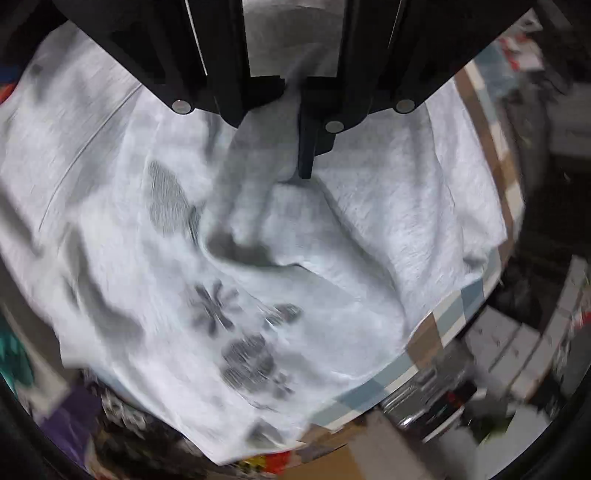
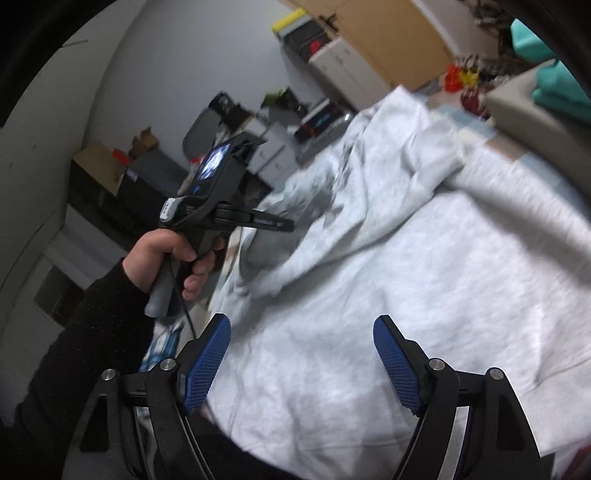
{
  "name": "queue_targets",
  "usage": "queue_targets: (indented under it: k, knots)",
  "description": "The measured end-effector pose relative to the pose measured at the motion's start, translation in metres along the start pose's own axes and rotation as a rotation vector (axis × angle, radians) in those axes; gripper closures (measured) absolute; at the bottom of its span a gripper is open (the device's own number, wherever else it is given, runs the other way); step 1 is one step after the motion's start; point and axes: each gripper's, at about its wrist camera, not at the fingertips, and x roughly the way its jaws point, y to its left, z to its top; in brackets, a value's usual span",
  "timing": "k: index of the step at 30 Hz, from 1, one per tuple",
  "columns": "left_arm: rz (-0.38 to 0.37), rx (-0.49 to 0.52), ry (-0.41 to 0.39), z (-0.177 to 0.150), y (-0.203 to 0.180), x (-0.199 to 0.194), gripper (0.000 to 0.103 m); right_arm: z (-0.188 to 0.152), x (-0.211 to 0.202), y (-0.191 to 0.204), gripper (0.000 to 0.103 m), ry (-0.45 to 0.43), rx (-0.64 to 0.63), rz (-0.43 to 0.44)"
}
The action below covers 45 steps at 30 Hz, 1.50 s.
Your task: Fold large clothes
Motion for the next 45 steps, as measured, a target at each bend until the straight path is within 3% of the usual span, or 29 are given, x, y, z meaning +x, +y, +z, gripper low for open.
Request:
queue_targets:
  k: [3,5,8,10,12,14,16,19,21,24,27,28,30,31,32,33,35,38,41,44,45]
  knots:
    - [-0.038,-0.152,-0.066,0.022,0.034,-0.021,0.103,-0.003,-0.001,0.001,0.022,0.008,-0.012,0.018]
    - [-0.062,-0.242,-0.161,0.034,0.053,-0.050,0.103,-0.006,0.002,0.003,0.022,0.039,-0.017,0.021]
    - [-0.178,-0.390,-0.345,0.049,0.084,-0.112,0.103,-0.007,0.005,0.004,0.022,0.045,-0.026,0.016]
    - [-0.294,-0.516,-0.488,0.043,0.106,-0.151,0.103,-0.006,0.004,0.004,0.022,0.034,-0.027,0.013]
    - [-0.473,-0.615,-0.643,0.023,0.118,-0.174,0.103,-0.005,0.003,0.003,0.022,0.026,-0.019,0.015]
    - [-0.619,-0.643,-0.757,-0.003,0.119,-0.173,0.103,-0.004,0.002,0.001,0.022,0.024,-0.008,0.019]
    - [-0.764,-0.637,-0.805,-0.029,0.106,-0.150,0.103,-0.005,0.001,0.002,0.022,0.019,-0.009,0.021]
    - [-0.866,-0.640,-0.709,-0.057,0.084,-0.093,0.103,-0.005,0.000,0.004,0.022,0.011,-0.033,-0.009]
    - [-0.874,-0.628,-0.552,-0.080,0.058,-0.037,0.103,-0.005,0.000,0.003,0.022,0.009,-0.030,-0.017]
    - [-0.864,-0.620,-0.403,-0.103,0.039,0.006,0.103,-0.005,0.002,0.000,0.022,0.011,-0.007,-0.031]
    - [-0.893,-0.642,-0.408,-0.123,0.046,0.001,0.103,-0.006,0.006,0.001,0.022,0.018,-0.010,-0.053]
    - [-0.894,-0.639,-0.445,-0.130,0.052,-0.009,0.096,-0.006,0.007,0.003,0.022,0.025,-0.022,-0.062]
    - [-0.847,-0.618,-0.523,-0.147,0.056,-0.035,0.061,-0.006,0.011,0.006,0.022,0.031,-0.041,-0.084]
    - [-0.813,-0.614,-0.573,-0.157,0.060,-0.045,0.033,-0.004,0.014,0.008,0.022,0.034,-0.047,-0.094]
    - [-0.798,-0.622,-0.621,-0.162,0.065,-0.047,0.024,-0.001,0.018,0.011,0.022,0.039,-0.060,-0.098]
    - [-0.781,-0.639,-0.676,-0.172,0.066,-0.049,0.023,0.002,0.022,0.013,0.022,0.044,-0.075,-0.101]
    - [-0.763,-0.685,-0.681,-0.182,0.075,-0.038,0.023,0.015,0.035,0.020,0.017,0.061,-0.119,-0.129]
    - [-0.755,-0.830,-0.512,-0.184,0.085,0.003,0.023,0.046,0.070,0.024,0.013,0.092,-0.190,-0.214]
    - [-0.782,-0.900,-0.369,-0.180,0.090,0.041,0.023,0.081,0.112,0.003,0.013,0.156,-0.131,-0.320]
    - [-0.806,-0.938,-0.328,-0.167,0.096,0.058,0.025,0.102,0.152,-0.024,0.013,0.272,-0.016,-0.341]
    - [-0.831,-0.960,-0.349,-0.162,0.100,0.061,0.025,0.105,0.160,-0.029,0.015,0.295,0.008,-0.325]
